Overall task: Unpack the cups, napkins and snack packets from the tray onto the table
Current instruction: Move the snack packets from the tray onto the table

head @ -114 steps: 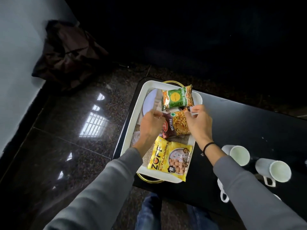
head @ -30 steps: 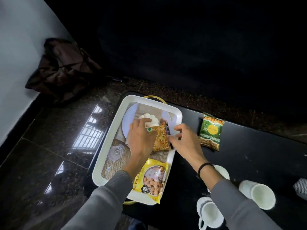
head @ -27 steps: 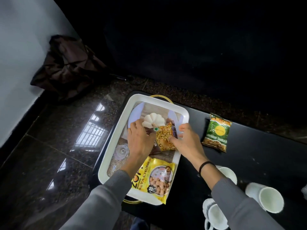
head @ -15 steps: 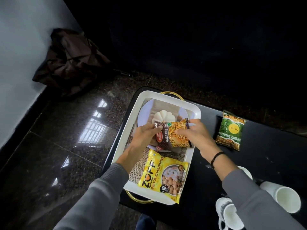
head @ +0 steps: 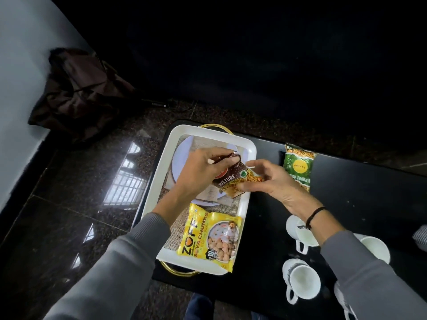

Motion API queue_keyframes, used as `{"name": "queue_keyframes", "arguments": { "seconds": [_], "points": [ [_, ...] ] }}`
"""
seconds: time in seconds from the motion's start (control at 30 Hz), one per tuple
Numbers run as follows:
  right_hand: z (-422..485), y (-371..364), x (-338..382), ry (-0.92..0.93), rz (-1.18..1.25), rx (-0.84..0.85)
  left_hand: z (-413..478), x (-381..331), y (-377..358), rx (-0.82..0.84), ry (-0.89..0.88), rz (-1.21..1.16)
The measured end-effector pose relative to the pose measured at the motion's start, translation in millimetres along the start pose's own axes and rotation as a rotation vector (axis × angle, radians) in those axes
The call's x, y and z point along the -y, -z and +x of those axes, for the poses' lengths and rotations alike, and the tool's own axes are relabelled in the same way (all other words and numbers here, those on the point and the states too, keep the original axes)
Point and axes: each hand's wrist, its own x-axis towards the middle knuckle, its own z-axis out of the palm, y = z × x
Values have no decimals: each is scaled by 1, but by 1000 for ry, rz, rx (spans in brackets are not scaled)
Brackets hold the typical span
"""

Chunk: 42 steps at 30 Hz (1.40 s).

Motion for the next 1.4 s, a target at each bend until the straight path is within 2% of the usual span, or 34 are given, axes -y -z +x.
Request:
{"name": "queue_keyframes", "arguments": {
  "seconds": [0.1, 0.17, 0.27, 0.37, 0.47, 0.53, 0.57, 0.67, 0.73, 0.83, 1.03, 1.17, 1.4],
  "points": [
    [-13, 14, -2, 51, -88, 44, 9, -27, -31, 76, -95, 190],
    [-22, 26, -6, 80, -76, -3, 15, -43, -58, 86, -157, 277],
    [-36, 49, -20, 120, 61, -97, 23, -58, -93, 37, -157, 112],
    [-53, 79, -40, 134, 292, -161, 28, -60, -127, 6, 3, -121],
    [-66, 111, -58, 147, 403, -184, 27, -50, -155, 260, 154, -186],
    [-73, 131, -69, 131, 400, -187, 22, -46, -175, 424, 123, -97],
    [-76, 140, -74, 119, 397, -179, 21, -45, -185, 442, 96, -76],
    [-82, 163, -86, 82, 422, -199, 25, -42, -213, 333, 80, -142],
    [-84, 174, -92, 31, 427, -304, 30, -42, -233, 263, 157, -153],
    [-80, 186, -101, -27, 385, -440, 36, -42, -259, 260, 305, -129],
    [-64, 199, -117, -75, 229, -530, 39, -31, -286, 126, 314, 136],
    [-57, 198, -123, -99, 92, -582, 38, -34, -290, 133, 285, 361],
    [-58, 194, -120, -39, -82, -681, 29, -46, -287, 211, 37, 742]
  ]
}}
